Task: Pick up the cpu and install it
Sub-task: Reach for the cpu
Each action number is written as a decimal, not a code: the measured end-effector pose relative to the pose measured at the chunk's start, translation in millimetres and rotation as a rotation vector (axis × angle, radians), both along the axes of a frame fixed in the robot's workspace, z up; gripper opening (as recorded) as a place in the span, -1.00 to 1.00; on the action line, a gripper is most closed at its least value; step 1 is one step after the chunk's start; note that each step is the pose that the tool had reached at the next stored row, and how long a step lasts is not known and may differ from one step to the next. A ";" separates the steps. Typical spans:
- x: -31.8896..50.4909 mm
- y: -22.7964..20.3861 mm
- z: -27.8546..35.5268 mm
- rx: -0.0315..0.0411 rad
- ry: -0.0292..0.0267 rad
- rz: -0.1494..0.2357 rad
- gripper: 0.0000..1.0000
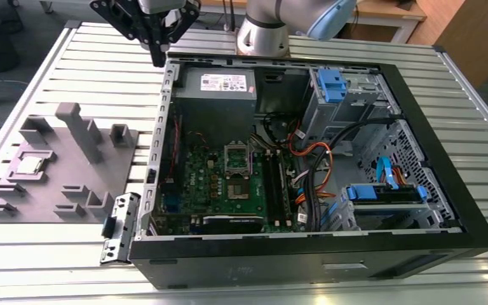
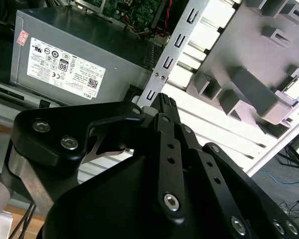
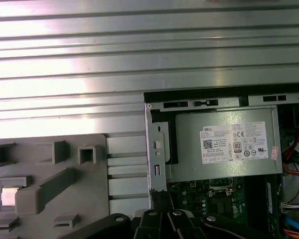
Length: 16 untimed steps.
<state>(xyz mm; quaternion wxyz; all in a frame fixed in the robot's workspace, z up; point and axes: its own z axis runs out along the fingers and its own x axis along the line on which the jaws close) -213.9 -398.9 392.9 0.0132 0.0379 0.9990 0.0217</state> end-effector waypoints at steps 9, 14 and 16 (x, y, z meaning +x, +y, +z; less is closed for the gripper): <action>-4.5 0.0 -0.1 0.0000 -0.0001 0.000 -0.79; -4.6 0.0 -0.1 0.0001 0.0000 0.000 -0.79; -4.9 0.0 -0.1 0.0000 0.0000 0.000 -0.79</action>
